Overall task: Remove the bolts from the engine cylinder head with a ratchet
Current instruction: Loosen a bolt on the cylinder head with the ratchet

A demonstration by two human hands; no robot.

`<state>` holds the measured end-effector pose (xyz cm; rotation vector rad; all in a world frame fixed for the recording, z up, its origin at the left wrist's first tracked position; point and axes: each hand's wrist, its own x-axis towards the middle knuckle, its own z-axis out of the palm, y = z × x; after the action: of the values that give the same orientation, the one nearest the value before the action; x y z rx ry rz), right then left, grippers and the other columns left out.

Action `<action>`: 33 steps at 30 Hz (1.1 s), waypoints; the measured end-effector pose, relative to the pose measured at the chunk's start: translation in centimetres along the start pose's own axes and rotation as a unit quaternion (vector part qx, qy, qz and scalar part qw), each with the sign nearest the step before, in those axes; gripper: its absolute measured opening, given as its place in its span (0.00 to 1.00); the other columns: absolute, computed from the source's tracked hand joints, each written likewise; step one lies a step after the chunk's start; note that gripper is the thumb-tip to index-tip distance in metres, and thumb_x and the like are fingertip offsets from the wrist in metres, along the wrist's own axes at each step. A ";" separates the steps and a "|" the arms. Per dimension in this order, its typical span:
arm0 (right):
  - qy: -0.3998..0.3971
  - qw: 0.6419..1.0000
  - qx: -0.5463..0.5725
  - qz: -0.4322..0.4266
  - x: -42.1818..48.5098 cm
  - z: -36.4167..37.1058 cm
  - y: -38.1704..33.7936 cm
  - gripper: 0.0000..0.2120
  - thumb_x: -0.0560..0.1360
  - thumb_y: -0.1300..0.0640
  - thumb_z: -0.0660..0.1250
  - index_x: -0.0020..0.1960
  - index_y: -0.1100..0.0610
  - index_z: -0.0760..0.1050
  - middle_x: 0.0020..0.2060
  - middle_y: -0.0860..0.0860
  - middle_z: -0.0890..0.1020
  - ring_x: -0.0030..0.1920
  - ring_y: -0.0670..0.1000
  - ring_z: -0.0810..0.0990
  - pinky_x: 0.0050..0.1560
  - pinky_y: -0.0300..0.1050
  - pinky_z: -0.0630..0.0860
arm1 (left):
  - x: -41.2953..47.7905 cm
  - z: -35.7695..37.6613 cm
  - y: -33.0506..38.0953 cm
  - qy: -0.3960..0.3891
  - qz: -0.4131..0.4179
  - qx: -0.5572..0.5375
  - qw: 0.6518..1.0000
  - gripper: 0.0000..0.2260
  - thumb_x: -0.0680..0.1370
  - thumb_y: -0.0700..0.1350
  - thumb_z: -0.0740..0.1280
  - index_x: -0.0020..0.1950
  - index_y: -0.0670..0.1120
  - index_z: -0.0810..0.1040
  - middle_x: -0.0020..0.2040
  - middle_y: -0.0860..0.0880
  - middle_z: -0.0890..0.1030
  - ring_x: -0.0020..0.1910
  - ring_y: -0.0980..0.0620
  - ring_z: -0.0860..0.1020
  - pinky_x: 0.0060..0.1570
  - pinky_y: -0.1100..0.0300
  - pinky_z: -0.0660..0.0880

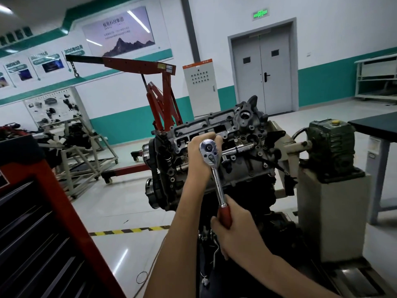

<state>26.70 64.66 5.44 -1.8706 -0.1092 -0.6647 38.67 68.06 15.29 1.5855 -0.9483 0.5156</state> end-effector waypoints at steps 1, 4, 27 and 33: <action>-0.014 0.999 -0.025 -0.016 0.4 -0.8 -0.2 0.12 0.71 0.66 0.64 0.37 0.52 0.66 0.23 0.48 0.68 0.20 0.45 0.67 0.22 0.39 0.66 | -0.1 -0.4 -0.2 -0.003 0.001 0.002 1.000 0.18 0.78 0.35 0.65 0.28 0.36 0.67 0.25 0.40 0.66 0.27 0.55 0.64 0.29 0.60 0.60; -0.117 0.975 -0.176 -0.076 2.9 -6.5 -1.1 0.09 0.70 0.66 0.64 0.40 0.53 0.70 0.26 0.50 0.73 0.23 0.47 0.71 0.25 0.41 0.71 | -0.3 -2.3 -0.5 -0.038 0.003 0.010 0.999 0.18 0.78 0.35 0.67 0.30 0.49 0.71 0.24 0.55 0.72 0.25 0.61 0.69 0.29 0.68 0.65; -0.159 0.968 -0.184 -0.061 3.2 -8.1 -1.4 0.10 0.71 0.65 0.65 0.39 0.52 0.67 0.25 0.47 0.72 0.22 0.44 0.71 0.23 0.35 0.67 | 0.5 -2.2 -0.3 -0.078 0.001 0.059 0.995 0.17 0.76 0.33 0.66 0.30 0.45 0.67 0.28 0.49 0.67 0.28 0.59 0.63 0.30 0.66 0.61; -0.133 0.873 -0.438 -0.167 8.7 -14.1 -4.0 0.11 0.71 0.61 0.66 0.44 0.47 0.67 0.28 0.44 0.75 0.26 0.41 0.75 0.28 0.36 0.74 | 0.3 -2.6 0.3 -0.085 0.016 0.058 0.995 0.13 0.72 0.33 0.67 0.33 0.46 0.69 0.30 0.53 0.71 0.30 0.56 0.66 0.31 0.65 0.63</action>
<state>26.94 51.71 16.54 -2.8661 -0.3634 -0.7510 39.08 70.47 16.32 1.7422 -1.0908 0.4710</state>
